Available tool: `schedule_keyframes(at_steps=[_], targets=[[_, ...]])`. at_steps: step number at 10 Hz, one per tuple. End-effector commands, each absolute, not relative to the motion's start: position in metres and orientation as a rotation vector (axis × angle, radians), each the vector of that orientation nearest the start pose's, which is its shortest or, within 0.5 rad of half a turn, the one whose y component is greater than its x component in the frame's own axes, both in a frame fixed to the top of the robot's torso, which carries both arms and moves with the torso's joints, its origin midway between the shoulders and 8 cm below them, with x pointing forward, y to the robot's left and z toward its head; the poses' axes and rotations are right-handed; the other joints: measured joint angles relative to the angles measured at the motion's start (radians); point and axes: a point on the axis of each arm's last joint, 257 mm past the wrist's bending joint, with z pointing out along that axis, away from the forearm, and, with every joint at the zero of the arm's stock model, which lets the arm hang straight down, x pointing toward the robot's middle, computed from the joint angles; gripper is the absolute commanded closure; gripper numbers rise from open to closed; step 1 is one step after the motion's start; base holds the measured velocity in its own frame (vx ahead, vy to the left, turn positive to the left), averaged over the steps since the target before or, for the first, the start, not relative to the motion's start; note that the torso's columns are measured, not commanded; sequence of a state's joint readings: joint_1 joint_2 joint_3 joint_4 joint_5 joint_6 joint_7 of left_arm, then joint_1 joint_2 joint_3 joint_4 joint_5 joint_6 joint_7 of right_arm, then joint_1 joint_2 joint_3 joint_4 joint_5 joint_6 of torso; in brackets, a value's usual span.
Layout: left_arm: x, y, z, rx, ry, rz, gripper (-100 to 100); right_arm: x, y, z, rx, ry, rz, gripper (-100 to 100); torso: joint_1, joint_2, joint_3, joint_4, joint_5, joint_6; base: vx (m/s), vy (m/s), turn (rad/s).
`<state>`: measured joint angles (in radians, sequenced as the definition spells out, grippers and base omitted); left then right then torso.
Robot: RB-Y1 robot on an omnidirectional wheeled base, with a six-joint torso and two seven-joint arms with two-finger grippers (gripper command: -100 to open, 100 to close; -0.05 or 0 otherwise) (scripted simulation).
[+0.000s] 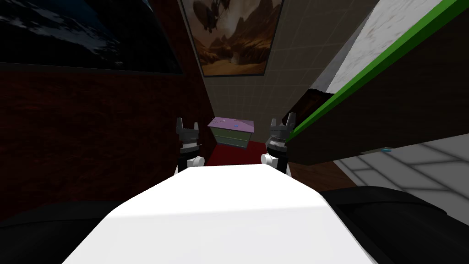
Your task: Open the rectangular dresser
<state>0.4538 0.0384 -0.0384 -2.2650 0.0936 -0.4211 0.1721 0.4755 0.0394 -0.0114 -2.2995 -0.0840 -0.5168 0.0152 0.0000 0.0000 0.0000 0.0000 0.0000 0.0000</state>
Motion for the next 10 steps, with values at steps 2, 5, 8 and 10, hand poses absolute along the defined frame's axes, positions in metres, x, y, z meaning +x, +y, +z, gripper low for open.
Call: schedule_keyframes(at_steps=[2, 5, 8, 10], targets=[[0.3646, 0.2696, 0.0170, -0.806, 0.577, -1.564, 0, 0.3350, -0.2936, 0.0439, 0.683, 0.487, 1.349, 0, 0.000, 0.104, -0.209, 0.105, 0.000, 0.000, 0.000, 0.000, 0.000], [0.3645, 0.2696, 0.0171, -0.806, 0.576, -1.564, 0, 0.3350, -0.2936, 0.0440, 0.682, 0.487, 1.349, 0, 0.000, 0.322, -0.644, 0.322, 0.000, 0.000, 0.000, 0.000, 0.000], [0.3645, 0.2696, 0.0172, -0.806, 0.576, -1.564, 0, 0.3350, -0.2936, 0.0440, 0.682, 0.486, 1.349, 0, 0.000, 0.544, -1.087, 0.544, 0.000, 0.000, 0.000, 0.000, 0.000], [0.3684, 0.2667, 0.0086, -0.795, 0.610, -1.563, -100, 0.3350, -0.2936, 0.0440, 0.682, 0.486, 1.349, 0, 0.000, 0.691, -1.382, 0.691, 0.000, 0.000, 0.014, -0.002, -0.018]])
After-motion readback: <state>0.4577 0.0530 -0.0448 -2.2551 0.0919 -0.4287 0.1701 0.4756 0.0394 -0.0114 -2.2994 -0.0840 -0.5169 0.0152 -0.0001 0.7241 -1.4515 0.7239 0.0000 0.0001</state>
